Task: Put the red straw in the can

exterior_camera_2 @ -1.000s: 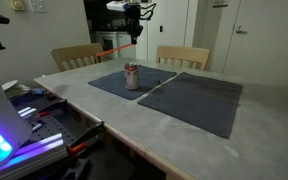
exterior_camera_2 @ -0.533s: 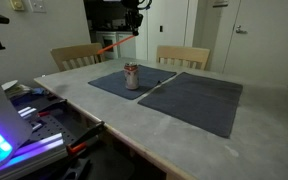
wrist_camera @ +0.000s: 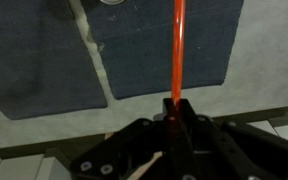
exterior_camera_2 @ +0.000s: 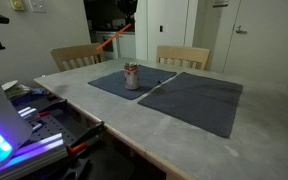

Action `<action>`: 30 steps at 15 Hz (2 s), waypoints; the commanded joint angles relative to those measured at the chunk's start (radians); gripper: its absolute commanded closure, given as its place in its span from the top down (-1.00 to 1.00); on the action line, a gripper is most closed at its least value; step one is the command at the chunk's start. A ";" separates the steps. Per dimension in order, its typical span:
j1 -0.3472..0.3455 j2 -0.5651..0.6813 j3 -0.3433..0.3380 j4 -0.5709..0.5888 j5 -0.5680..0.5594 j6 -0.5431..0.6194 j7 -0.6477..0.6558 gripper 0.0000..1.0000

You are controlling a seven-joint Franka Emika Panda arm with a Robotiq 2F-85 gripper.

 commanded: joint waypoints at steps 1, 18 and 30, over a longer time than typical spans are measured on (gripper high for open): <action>-0.051 -0.079 0.067 -0.120 -0.065 0.131 0.095 -0.96; -0.540 -0.243 0.393 -0.290 -0.378 0.610 0.412 -0.96; -0.966 -0.265 0.822 -0.284 -0.324 0.716 0.556 -0.96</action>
